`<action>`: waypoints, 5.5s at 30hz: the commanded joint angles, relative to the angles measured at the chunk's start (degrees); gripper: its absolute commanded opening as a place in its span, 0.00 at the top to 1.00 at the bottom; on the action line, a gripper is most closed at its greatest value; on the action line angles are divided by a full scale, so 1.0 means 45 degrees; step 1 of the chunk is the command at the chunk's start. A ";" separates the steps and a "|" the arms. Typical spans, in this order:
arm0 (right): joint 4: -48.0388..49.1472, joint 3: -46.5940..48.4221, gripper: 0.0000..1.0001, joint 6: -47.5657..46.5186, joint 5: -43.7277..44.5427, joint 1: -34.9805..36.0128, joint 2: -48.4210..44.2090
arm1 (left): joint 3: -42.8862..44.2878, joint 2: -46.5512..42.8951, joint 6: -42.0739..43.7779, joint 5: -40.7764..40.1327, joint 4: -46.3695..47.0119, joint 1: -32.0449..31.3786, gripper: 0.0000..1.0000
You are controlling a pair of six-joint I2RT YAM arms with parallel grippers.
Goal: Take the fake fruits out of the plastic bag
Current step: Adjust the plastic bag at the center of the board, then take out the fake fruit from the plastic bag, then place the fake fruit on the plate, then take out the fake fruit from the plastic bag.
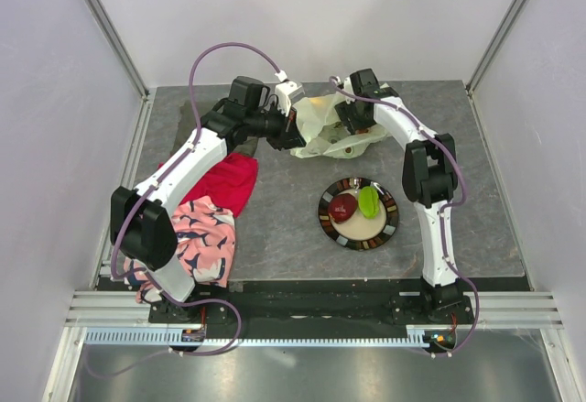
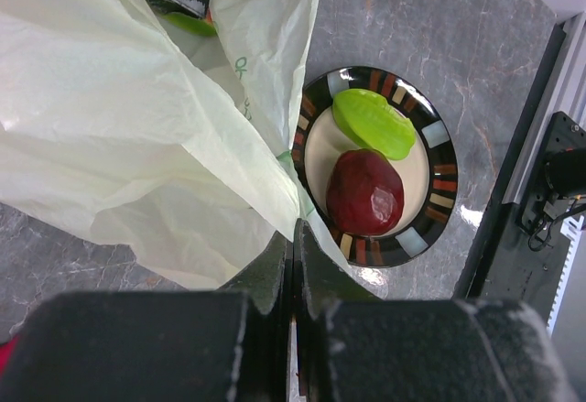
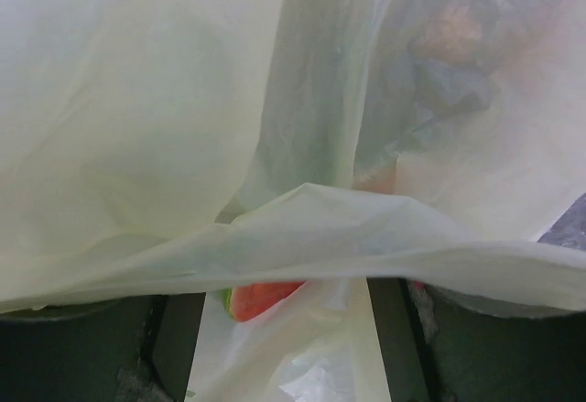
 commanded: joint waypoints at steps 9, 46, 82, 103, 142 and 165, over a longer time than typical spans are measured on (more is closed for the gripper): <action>0.1405 -0.1398 0.28 -0.0107 -0.0516 0.1176 -0.3190 | 0.0378 0.0076 0.0207 0.0270 0.0215 -0.0015 0.99; 0.5258 -0.3530 0.17 -0.1043 0.2447 -0.0228 -0.2627 | 0.0104 -0.0256 0.0227 0.0699 -0.0039 -0.0132 0.98; 0.3111 -0.6166 0.61 -0.0657 -0.8142 -0.1165 -0.6336 | 0.1100 0.0700 0.0539 -0.0043 -0.0058 -0.0151 0.98; -0.2024 -0.5832 0.67 -0.6411 -1.0248 -0.0035 -1.1413 | 0.1921 0.1385 0.1301 -0.1957 -0.0117 -0.0191 0.98; 0.0728 -1.7144 0.37 -1.0284 -0.3974 0.6764 -1.5732 | -0.0872 -0.2365 0.1379 -0.1664 0.0176 0.0064 0.98; 0.3029 -1.1634 0.02 -0.1914 -0.1082 0.4778 -1.5363 | -0.0171 -0.1567 0.0500 -0.0649 -0.0193 0.0064 0.98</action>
